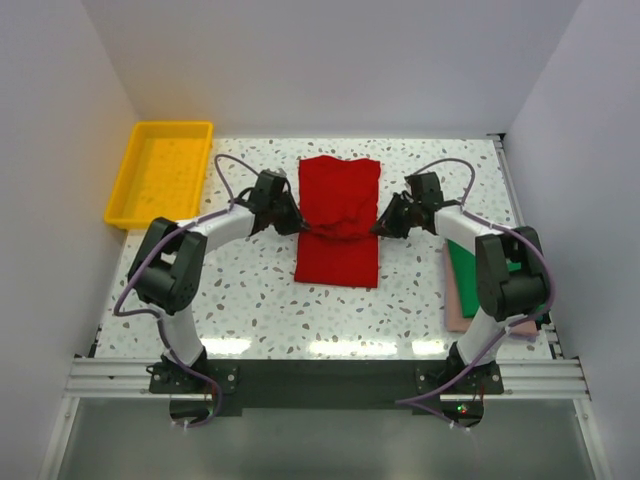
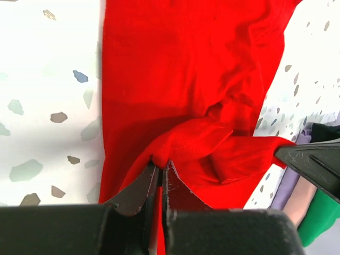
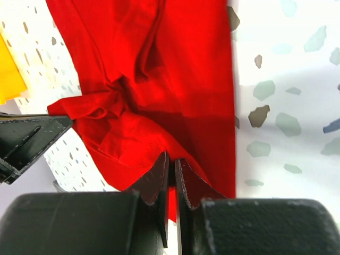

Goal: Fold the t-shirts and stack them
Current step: Fold the tshirt

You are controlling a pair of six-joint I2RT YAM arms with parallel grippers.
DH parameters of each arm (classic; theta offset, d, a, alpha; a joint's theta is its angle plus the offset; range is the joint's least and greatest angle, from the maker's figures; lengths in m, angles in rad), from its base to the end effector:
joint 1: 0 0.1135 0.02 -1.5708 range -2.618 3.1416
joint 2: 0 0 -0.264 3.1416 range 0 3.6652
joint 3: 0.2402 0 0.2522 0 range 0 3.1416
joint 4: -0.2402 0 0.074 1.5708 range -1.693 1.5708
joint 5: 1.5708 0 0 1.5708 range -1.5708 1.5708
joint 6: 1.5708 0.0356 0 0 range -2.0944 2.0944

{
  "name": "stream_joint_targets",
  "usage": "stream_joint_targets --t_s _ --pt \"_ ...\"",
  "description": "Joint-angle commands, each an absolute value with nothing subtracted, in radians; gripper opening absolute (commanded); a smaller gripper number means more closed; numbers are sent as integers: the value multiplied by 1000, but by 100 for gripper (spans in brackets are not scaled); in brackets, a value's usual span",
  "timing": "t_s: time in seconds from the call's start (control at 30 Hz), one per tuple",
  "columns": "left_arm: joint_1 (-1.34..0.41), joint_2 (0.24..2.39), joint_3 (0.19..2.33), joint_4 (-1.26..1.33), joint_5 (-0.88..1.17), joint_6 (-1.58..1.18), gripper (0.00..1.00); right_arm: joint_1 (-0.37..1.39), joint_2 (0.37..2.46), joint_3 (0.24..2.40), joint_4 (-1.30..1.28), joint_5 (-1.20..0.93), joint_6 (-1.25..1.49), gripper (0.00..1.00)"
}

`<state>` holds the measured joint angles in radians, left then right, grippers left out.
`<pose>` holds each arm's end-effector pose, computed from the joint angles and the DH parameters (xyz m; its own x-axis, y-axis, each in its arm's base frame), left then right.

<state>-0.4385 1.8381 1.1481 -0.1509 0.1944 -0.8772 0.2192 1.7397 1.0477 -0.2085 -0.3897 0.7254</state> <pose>0.3497 -0.1716 0.1773 -0.8414 -0.4387 -0.3156 -0.1779 0.7763 -0.6048 0.3462 0.0910 0.1798 -0.8586 0.4375 -0.2673 0.1846 0.7502 0.6349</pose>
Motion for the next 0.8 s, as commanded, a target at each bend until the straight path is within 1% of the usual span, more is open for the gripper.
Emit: stream_joint_targets --t_s 0.0,0.07,0.17,0.2,0.27,0.3,0.33,0.37,0.4,0.47,0.5,0.53,0.63,0.7,0.73,0.77 --pt "-422 1847 1193 -129 209 -847 0 210 1767 1097 -172 -434 721 0" --pt "-419 1858 1207 -127 216 -835 0 209 1775 1103 -169 -443 723 0" --pt "-413 1878 1227 -118 253 -816 1 199 1782 1108 -160 -451 729 3" --pt "-410 1881 1232 -103 274 -812 8 190 1786 1109 -153 -457 732 6" --pt "-400 1881 1239 -86 293 -798 17 181 1792 1117 -143 -471 742 10" --pt "-396 1878 1242 -68 311 -793 28 170 1793 1120 -140 -483 745 15" --pt "-393 1875 1249 -67 319 -782 32 164 1795 1129 -138 -489 747 18" --pt "-385 1870 1253 -77 319 -776 40 155 1793 1137 -141 -494 747 23" --pt "-380 1856 1255 -81 318 -773 43 149 1792 1143 -143 -503 744 35" --pt "-365 1829 1246 -90 316 -761 47 129 1783 1155 -147 -514 742 48" --pt "-361 1818 1241 -92 318 -755 48 124 1776 1160 -150 -526 739 54" --pt "-359 1806 1229 -92 318 -749 48 121 1769 1160 -158 -523 733 57" --pt "-367 1761 1191 -95 311 -742 47 127 1708 1137 -163 -483 709 58" --pt "-374 1733 1164 -92 296 -750 42 150 1651 1103 -164 -448 684 58" --pt "-386 1726 1135 -86 292 -755 39 162 1635 1095 -185 -395 669 57" --pt "-394 1718 1123 -66 290 -759 32 201 1609 1089 -198 -355 654 56"
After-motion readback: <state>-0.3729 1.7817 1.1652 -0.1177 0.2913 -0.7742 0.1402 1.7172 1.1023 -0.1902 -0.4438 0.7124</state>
